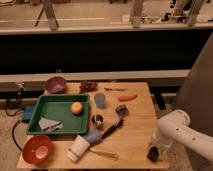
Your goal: Wipe table surface with eraser
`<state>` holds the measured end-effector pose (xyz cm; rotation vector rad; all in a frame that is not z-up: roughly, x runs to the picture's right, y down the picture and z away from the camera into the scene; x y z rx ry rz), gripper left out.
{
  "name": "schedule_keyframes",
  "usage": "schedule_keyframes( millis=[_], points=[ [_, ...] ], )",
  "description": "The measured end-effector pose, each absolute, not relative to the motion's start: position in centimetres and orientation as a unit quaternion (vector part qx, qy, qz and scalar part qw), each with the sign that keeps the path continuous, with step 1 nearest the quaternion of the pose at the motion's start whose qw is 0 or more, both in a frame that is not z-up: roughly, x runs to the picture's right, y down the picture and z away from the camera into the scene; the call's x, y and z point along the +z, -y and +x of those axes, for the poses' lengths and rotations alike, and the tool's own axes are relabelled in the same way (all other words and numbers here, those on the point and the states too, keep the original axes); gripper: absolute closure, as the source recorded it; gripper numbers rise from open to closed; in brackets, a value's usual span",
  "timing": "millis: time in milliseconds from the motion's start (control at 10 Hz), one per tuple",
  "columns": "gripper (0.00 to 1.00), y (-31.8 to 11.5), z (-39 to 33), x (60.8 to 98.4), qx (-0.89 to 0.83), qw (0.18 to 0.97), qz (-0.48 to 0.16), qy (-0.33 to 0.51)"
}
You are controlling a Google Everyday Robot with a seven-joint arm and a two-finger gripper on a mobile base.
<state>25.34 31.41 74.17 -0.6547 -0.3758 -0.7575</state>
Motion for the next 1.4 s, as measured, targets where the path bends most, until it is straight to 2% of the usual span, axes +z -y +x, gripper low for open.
schedule_keyframes(
  millis=[400, 1000, 1400],
  points=[
    [0.99, -30.3, 24.0, 75.4, -0.354, 0.868, -0.292, 0.192],
    [0.99, -26.6, 14.3, 79.2, -0.411, 0.841, -0.259, 0.237],
    [0.99, -25.8, 10.7, 80.7, -0.444, 0.817, -0.271, 0.248]
  ],
)
